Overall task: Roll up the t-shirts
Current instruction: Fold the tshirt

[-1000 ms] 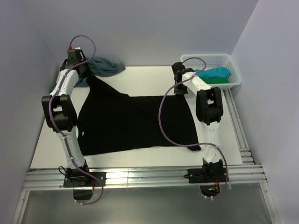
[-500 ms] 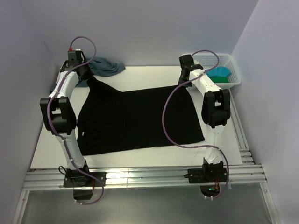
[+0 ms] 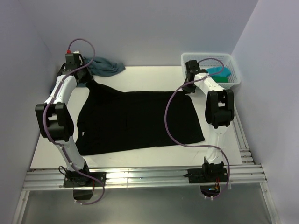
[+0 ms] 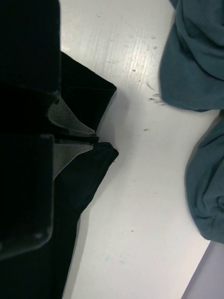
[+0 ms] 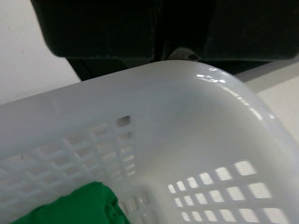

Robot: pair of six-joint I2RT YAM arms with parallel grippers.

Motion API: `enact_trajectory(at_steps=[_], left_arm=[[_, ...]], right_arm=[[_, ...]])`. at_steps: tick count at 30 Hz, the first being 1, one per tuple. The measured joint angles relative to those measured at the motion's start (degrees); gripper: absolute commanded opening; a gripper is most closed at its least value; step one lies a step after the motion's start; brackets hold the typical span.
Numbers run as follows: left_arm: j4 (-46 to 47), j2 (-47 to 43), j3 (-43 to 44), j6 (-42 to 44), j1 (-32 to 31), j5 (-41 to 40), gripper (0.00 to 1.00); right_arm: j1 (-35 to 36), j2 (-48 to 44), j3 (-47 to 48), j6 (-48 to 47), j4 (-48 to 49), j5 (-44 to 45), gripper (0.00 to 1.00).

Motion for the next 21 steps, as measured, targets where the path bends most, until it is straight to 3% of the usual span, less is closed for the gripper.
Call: enact_trajectory(at_steps=[12,21], left_arm=[[1.95,-11.52,-13.22,-1.57,-0.66,0.79,0.0],[2.03,-17.44,-14.82,-1.73,-0.74,-0.28,0.0]], right_arm=[[-1.75,-1.7,-4.28,1.03,2.56,-3.1,0.0],[-2.08,-3.39,-6.58,0.81,4.28,-3.89,0.0]])
